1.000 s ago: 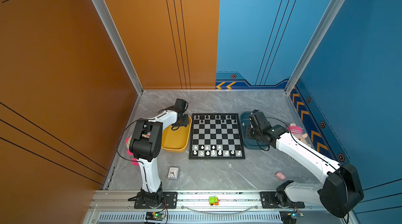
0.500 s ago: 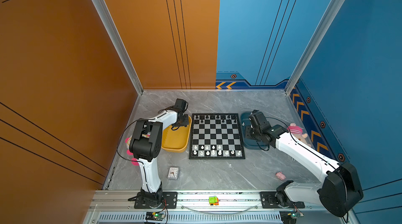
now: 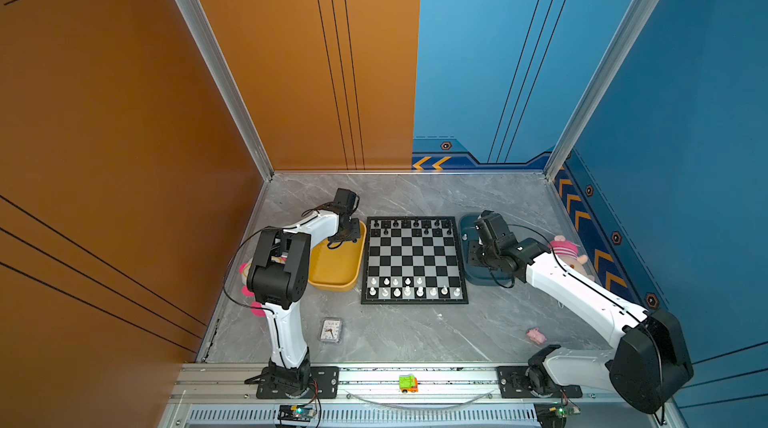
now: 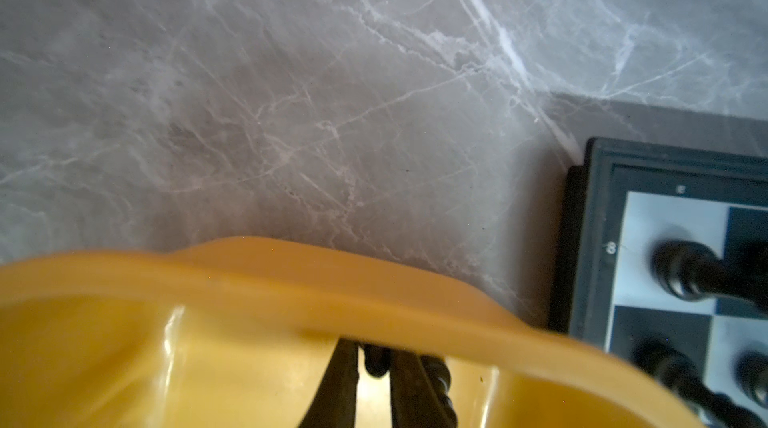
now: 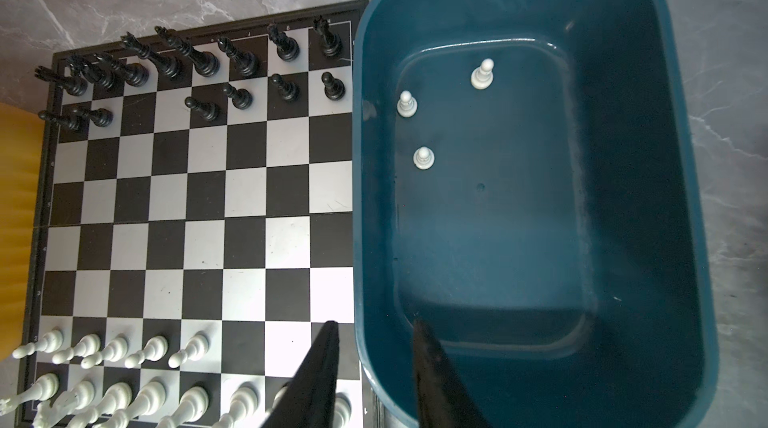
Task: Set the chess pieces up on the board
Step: 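Lift the black pawn out of the yellow tray with the left gripper, then carry the black pawn over the board's far rows with the left gripper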
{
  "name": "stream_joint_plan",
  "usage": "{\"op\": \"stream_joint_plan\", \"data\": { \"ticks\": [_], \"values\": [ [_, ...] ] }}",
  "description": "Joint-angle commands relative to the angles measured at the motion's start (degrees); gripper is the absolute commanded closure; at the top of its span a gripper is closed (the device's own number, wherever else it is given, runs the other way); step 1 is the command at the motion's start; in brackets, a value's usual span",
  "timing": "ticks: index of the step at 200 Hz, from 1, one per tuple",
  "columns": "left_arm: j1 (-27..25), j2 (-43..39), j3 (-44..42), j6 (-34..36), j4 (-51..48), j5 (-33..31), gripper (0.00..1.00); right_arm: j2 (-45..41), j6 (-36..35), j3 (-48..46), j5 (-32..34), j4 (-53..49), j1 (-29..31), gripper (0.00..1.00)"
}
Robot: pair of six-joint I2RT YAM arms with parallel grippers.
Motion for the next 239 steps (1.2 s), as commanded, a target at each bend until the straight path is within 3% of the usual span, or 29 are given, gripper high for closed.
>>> {"op": "stream_joint_plan", "data": {
  "ticks": [1,106,193,239],
  "values": [
    [0.19,-1.56,0.95,-0.08,-1.03,-1.03,0.83,0.76,0.04,-0.5,-0.33,1.39,-0.21,0.67],
    [0.1,-3.31,0.38,0.21,-1.2,-0.53,0.91,1.27,0.13,-0.45,-0.55,1.49,-0.15,0.67],
    [-0.86,-11.54,0.42,1.05,-6.19,-0.25,0.9,-0.09,0.22,-1.35,-0.88,1.79,0.07,0.67],
    [-4.44,-16.55,0.55,1.7,-8.01,0.84,0.89,-1.54,0.27,-2.24,-0.93,2.11,0.08,0.67]
  ]
}}
